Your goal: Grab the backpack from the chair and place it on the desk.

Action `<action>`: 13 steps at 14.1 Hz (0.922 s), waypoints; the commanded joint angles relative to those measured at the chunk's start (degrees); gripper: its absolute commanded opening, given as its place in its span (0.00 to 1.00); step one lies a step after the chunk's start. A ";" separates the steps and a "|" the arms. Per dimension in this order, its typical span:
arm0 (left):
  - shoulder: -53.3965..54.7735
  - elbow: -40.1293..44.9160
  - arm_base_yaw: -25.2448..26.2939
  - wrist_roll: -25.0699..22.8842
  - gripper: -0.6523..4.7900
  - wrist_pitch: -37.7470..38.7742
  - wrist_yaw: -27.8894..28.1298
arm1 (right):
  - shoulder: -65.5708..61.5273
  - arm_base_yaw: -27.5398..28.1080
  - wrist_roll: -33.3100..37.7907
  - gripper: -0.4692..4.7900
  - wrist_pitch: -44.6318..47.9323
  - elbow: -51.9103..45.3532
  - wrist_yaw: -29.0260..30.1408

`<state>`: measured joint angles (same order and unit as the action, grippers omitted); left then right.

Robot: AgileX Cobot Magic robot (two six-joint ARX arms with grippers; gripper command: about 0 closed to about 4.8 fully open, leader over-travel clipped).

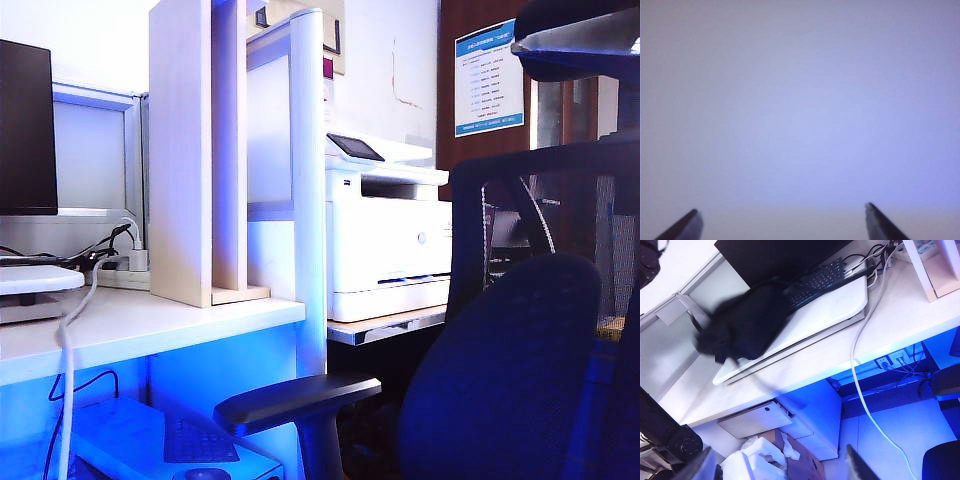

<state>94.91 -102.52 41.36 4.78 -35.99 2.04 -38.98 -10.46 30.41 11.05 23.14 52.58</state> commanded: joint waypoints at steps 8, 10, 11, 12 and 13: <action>-13.92 -0.20 -30.49 4.28 0.20 24.61 -50.99 | 0.92 1.42 -0.61 0.42 15.02 0.24 -4.92; -20.76 -0.17 -35.58 -8.96 0.11 43.69 -44.61 | 3.82 4.63 -0.63 0.35 15.85 0.98 -4.92; -26.67 -0.02 -37.92 -10.21 0.11 50.23 -43.87 | 6.80 8.92 -0.85 0.16 16.28 2.05 -5.09; -29.05 -0.02 -38.80 -9.38 0.11 50.56 -41.68 | 8.15 10.56 -0.96 0.07 16.50 2.43 -5.60; -34.10 -0.02 -39.21 -7.61 0.11 52.11 -35.58 | 11.41 13.84 -2.43 0.07 16.26 2.95 -6.80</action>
<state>62.46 -102.43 2.15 -4.16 15.05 -36.97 -28.82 2.28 28.84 26.57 25.69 46.83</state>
